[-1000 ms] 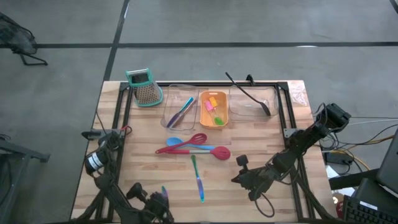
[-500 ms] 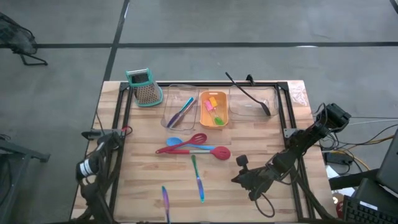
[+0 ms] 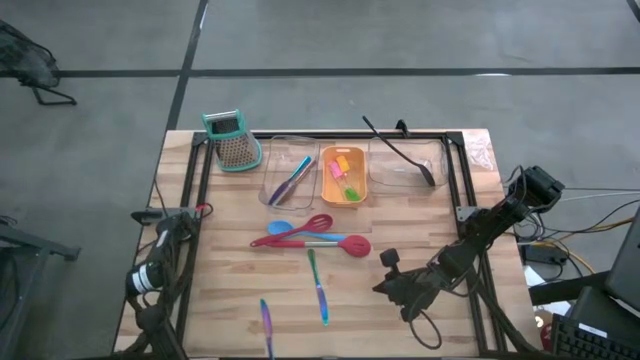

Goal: Pick & Place Kitchen Items
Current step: Put the left blue knife into the left transparent bin

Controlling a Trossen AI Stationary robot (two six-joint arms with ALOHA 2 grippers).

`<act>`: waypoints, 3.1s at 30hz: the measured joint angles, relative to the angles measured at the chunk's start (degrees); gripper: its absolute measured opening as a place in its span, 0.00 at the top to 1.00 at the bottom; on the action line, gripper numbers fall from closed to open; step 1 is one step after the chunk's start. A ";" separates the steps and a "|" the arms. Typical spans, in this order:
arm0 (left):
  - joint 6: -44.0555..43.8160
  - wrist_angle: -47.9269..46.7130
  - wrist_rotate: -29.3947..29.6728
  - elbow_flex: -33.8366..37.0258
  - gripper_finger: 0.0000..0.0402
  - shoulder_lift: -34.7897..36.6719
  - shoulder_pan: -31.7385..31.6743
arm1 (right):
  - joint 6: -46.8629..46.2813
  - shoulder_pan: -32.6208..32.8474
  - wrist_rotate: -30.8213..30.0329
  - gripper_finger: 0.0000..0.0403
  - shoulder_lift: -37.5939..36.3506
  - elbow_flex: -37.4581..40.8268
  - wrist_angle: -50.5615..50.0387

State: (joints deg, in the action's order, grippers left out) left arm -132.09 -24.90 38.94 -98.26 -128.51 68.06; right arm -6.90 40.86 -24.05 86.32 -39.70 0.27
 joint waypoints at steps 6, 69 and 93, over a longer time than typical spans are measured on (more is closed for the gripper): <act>-0.05 -0.85 -1.81 2.04 0.55 -0.02 -1.51 | -0.17 0.00 0.04 0.98 0.00 0.09 0.14; 29.95 3.69 12.07 1.01 0.55 -2.48 -7.28 | -0.46 0.04 0.04 0.98 0.00 0.13 1.05; 51.18 -8.32 -11.93 -8.69 0.63 -1.07 -11.63 | -0.39 0.11 0.50 0.98 0.00 0.13 2.08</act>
State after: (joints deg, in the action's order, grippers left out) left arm -80.90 -33.22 27.01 -106.95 -129.58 56.42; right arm -7.29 40.97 -23.55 86.32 -39.57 2.35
